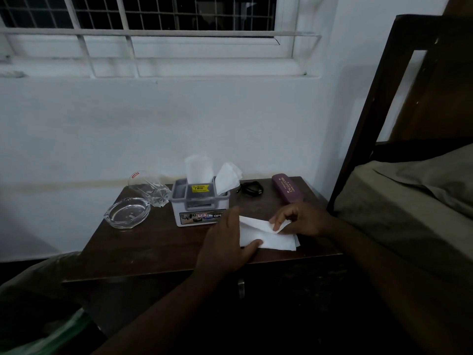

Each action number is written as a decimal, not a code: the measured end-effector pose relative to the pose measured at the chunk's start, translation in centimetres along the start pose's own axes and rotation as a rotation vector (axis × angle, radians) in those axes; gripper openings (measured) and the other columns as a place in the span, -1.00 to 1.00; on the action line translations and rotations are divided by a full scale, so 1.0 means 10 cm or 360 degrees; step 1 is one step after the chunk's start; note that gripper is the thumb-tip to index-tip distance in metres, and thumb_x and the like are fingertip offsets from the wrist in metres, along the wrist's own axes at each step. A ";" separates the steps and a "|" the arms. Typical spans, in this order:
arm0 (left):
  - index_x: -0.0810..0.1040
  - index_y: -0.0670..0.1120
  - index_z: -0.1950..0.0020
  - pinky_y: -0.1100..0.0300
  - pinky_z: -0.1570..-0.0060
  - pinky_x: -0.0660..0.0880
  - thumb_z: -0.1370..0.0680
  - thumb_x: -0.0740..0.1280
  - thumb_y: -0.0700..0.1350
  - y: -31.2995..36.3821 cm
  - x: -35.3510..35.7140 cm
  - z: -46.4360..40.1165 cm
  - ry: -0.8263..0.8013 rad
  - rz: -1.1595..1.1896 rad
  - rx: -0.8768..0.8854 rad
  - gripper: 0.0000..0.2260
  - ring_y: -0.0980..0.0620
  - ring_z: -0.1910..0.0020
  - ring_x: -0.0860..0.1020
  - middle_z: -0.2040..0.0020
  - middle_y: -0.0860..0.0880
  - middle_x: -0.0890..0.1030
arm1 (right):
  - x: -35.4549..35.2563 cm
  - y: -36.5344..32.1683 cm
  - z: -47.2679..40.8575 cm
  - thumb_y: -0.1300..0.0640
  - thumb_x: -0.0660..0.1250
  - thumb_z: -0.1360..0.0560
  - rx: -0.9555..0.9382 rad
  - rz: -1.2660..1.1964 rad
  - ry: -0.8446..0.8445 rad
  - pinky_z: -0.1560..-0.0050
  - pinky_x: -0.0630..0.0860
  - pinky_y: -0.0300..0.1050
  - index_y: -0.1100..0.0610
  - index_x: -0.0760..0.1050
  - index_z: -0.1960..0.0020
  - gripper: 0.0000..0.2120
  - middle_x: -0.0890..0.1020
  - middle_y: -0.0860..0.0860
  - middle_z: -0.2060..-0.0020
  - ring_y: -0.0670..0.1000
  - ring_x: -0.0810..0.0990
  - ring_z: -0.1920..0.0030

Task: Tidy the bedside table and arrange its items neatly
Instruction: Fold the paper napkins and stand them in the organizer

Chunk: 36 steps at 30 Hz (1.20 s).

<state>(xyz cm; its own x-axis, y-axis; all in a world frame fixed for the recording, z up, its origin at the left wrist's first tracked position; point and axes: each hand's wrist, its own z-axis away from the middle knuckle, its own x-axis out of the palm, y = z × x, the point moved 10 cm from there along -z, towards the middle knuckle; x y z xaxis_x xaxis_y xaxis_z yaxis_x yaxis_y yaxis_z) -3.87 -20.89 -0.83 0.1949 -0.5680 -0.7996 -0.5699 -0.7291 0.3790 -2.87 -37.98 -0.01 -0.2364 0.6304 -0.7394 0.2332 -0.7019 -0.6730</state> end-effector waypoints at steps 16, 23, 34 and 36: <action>0.50 0.05 -0.07 0.10 0.12 0.49 -0.45 0.28 0.28 0.10 -0.01 0.02 0.0026 -0.0108 0.0185 -0.63 0.08 0.05 0.51 -0.03 0.08 0.50 | 0.14 0.01 0.05 0.23 0.50 -0.40 0.0048 0.0136 -0.0280 -0.28 0.32 -0.37 -0.02 0.69 0.13 -0.84 0.63 -0.23 -0.15 -0.23 0.45 -0.31; 0.58 0.02 0.13 0.12 0.10 0.52 -0.44 0.31 0.26 0.07 0.02 0.03 0.0073 -0.0091 0.0226 -0.68 0.04 0.03 0.58 -0.06 0.03 0.58 | 0.10 -0.04 0.04 0.21 0.51 -0.38 0.0019 0.0120 -0.0252 -0.27 0.34 -0.38 0.00 0.70 0.12 -0.87 0.64 -0.22 -0.13 -0.24 0.48 -0.27; 0.63 -0.02 0.18 0.13 0.15 0.55 -0.46 0.26 0.32 0.13 -0.02 0.04 0.0119 -0.0173 0.0288 -0.59 0.04 0.08 0.62 -0.11 0.02 0.62 | 0.22 -0.10 0.07 0.09 0.53 -0.38 0.0050 0.0288 -0.0437 -0.30 0.30 -0.34 0.03 0.70 0.03 -0.83 0.55 -0.22 -0.26 -0.20 0.40 -0.34; 0.61 -0.02 0.21 0.13 0.16 0.52 -0.53 0.20 0.27 0.15 -0.01 0.05 0.0128 -0.0188 0.0296 -0.58 0.03 0.12 0.61 -0.10 0.01 0.63 | 0.25 -0.10 0.07 -0.01 0.53 -0.36 0.0112 0.0285 -0.0504 -0.36 0.28 -0.22 -0.03 0.70 0.09 -0.86 0.54 -0.24 -0.26 -0.20 0.38 -0.35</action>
<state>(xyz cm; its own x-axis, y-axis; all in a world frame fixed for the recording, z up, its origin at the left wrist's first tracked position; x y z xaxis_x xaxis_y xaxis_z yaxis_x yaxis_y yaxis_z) -5.14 -21.67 -0.41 0.3277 -0.5168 -0.7909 -0.6750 -0.7138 0.1867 -4.40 -35.96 -1.20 -0.4807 0.3693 -0.7953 0.2347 -0.8197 -0.5225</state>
